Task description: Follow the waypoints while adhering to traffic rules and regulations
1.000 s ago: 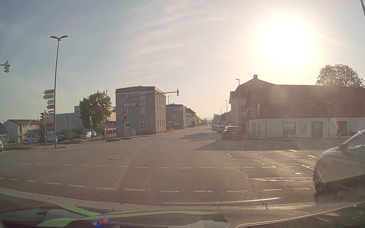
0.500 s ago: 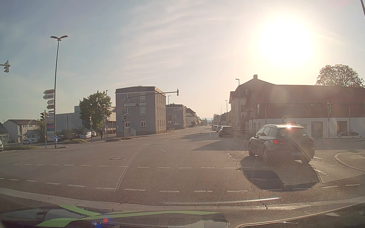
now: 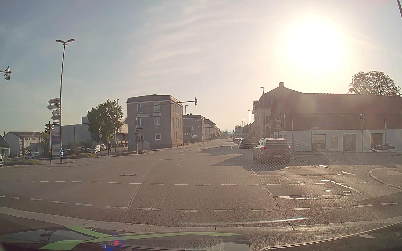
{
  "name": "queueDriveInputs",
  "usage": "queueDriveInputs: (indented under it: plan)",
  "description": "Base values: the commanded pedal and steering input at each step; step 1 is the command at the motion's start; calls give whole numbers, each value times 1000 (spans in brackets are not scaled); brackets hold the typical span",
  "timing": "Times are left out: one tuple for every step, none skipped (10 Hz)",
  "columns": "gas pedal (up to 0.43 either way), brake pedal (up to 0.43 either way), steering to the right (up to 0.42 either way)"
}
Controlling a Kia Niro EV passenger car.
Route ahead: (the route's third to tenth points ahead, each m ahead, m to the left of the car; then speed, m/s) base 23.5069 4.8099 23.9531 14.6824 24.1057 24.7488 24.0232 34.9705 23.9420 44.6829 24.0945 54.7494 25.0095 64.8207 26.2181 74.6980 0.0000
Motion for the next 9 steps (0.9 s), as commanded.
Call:
queueDriveInputs:
  plan:
    - [0, 274, -5]
    - [0, 274, -5]
    - [0, 274, -5]
    - [0, 274, -5]
    - [0, 274, -5]
    - [0, 274, -5]
    - [0, 274, -6]
    - [0, 274, -6]
    - [0, 274, -5]
